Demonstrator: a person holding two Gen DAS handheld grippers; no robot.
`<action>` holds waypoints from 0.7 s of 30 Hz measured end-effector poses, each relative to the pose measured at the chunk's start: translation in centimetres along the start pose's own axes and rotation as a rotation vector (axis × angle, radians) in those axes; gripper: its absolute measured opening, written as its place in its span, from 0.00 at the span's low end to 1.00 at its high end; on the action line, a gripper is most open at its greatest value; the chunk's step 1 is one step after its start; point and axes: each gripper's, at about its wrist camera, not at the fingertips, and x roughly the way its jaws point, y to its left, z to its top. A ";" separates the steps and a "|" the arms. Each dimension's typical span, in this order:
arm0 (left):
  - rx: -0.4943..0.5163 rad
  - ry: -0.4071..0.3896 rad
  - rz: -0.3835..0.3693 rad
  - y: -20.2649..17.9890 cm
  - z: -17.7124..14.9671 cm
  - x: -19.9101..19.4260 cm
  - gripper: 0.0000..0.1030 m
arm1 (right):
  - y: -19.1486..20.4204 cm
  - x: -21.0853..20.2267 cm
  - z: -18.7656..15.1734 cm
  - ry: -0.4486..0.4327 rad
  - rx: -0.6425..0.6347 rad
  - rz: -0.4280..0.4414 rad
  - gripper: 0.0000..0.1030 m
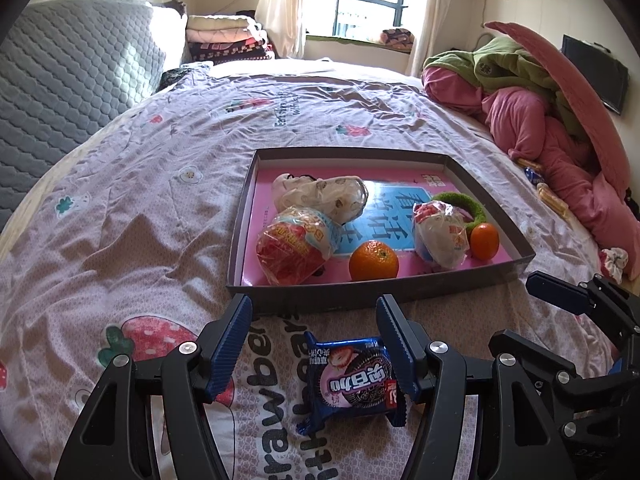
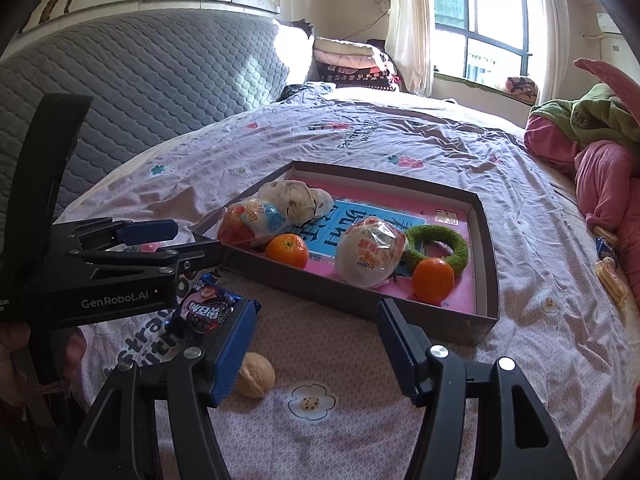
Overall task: Organize objects
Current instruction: 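Move the left tool to the blue snack pack while the right tool approaches the walnut, then close the left tool on the blue Oreo snack pack while the right tool grasps the walnut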
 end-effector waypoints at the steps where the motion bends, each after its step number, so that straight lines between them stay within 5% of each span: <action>1: 0.004 -0.001 0.003 -0.1 0.0 0.0 0.64 | 0.0 0.0 -0.1 0.003 -0.004 0.002 0.61; 21: 0.062 0.064 0.008 -1.6 -1.9 0.7 0.64 | 1.4 0.7 -2.6 0.079 -0.078 0.029 0.61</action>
